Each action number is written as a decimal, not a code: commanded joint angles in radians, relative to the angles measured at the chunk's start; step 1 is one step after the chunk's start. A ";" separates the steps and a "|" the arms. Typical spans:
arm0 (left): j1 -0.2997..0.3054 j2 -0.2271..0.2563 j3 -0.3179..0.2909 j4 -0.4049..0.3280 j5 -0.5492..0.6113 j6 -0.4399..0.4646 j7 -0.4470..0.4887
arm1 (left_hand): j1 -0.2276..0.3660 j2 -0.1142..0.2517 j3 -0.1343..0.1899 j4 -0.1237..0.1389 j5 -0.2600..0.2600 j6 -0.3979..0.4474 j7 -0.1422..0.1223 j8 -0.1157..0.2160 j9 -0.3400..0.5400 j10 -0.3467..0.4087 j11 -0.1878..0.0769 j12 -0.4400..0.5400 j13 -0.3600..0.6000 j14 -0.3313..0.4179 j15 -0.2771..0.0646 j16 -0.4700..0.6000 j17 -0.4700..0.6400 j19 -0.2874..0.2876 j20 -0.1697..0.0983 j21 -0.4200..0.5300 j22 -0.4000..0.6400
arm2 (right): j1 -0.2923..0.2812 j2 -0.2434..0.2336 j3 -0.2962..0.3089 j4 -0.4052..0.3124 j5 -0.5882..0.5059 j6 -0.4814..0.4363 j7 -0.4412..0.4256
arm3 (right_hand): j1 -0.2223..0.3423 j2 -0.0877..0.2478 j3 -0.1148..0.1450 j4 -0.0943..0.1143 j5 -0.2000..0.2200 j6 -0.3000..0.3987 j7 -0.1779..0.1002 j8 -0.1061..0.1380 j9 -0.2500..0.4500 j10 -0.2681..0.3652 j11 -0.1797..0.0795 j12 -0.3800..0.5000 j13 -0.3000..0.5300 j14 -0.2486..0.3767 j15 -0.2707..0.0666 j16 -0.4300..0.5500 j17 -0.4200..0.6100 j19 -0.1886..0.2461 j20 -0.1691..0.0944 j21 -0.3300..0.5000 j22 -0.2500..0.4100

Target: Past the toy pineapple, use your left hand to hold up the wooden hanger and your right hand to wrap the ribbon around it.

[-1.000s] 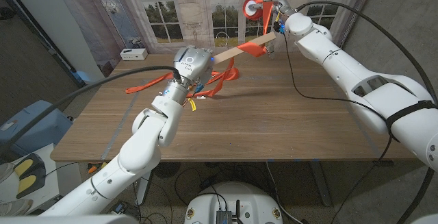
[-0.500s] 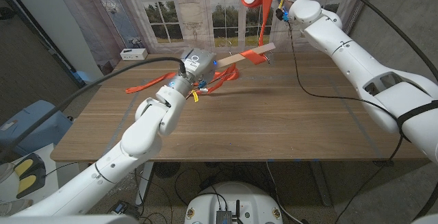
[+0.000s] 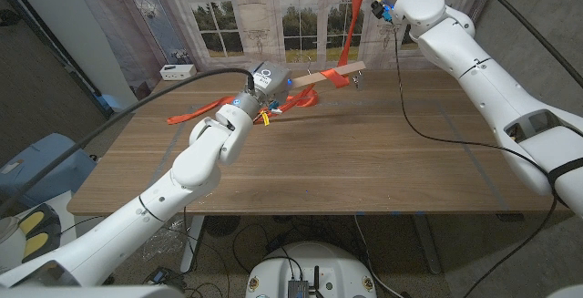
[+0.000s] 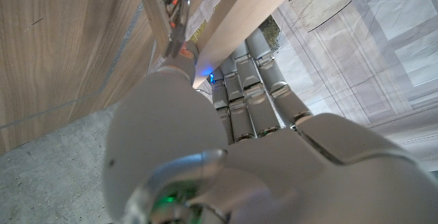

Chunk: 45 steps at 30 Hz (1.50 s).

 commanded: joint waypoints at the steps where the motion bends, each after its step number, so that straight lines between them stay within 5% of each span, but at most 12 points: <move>1: -0.103 -0.027 0.066 0.103 0.065 0.016 -0.001 | 0.002 0.007 0.052 -0.014 0.007 0.152 -0.143 0.004 0.307 0.174 -0.167 -0.005 0.003 0.139 -0.201 0.002 0.006 -0.007 -0.094 0.003 0.004 | -0.153 -0.096 0.086 -0.222 0.043 0.046 -0.016 | 0.039 0.093 0.073 0.046 0.004 0.103 -0.085 0.010 0.001 0.039 -0.025 0.067 0.122 0.011 -0.152 0.000 0.005 0.005 0.002 0.007 0.003; 11: -0.173 -0.060 0.109 0.177 0.107 0.041 0.049 | 0.001 0.007 0.053 -0.015 0.007 0.152 -0.142 0.003 0.309 0.175 -0.169 -0.007 0.005 0.142 -0.202 0.000 0.009 -0.007 -0.095 0.005 0.005 | -0.354 -0.194 0.195 -0.389 0.070 0.105 -0.071 | 0.042 0.093 0.074 0.043 0.004 0.107 -0.084 0.009 -0.002 0.046 -0.029 0.071 0.119 0.017 -0.153 -0.002 0.008 0.005 0.002 0.012 0.001; 23: -0.255 -0.092 0.159 0.222 0.160 0.046 0.074 | 0.001 0.007 0.054 -0.016 0.006 0.154 -0.147 0.003 0.311 0.176 -0.168 -0.009 0.006 0.144 -0.202 -0.002 0.012 -0.007 -0.095 0.007 0.005 | -0.607 -0.242 0.319 -0.448 0.104 0.234 -0.137 | 0.043 0.090 0.074 0.040 0.003 0.115 -0.082 0.009 -0.004 0.054 -0.029 0.072 0.111 0.021 -0.152 -0.006 0.011 0.004 0.005 0.017 0.000; 36: -0.286 -0.104 0.175 0.203 0.195 0.045 0.114 | -0.001 0.008 0.055 -0.016 0.005 0.154 -0.144 0.001 0.312 0.179 -0.168 -0.011 0.007 0.146 -0.202 -0.005 0.015 -0.008 -0.095 0.010 0.005 | -0.810 -0.203 0.404 -0.431 0.111 0.377 -0.203 | 0.044 0.090 0.074 0.038 0.002 0.117 -0.080 0.008 -0.005 0.052 -0.032 0.077 0.115 0.023 -0.153 -0.010 0.015 0.001 0.006 0.022 -0.001; 45: -0.278 -0.097 0.171 0.177 0.194 0.032 0.097 | -0.002 0.007 0.055 -0.016 0.004 0.154 -0.144 0.000 0.313 0.179 -0.169 -0.014 0.007 0.147 -0.202 -0.007 0.017 -0.008 -0.096 0.011 0.005 | -0.865 -0.133 0.418 -0.370 0.120 0.468 -0.234 | 0.045 0.091 0.074 0.037 0.002 0.113 -0.081 0.007 -0.003 0.048 -0.034 0.078 0.116 0.026 -0.153 -0.011 0.019 -0.001 0.004 0.025 -0.002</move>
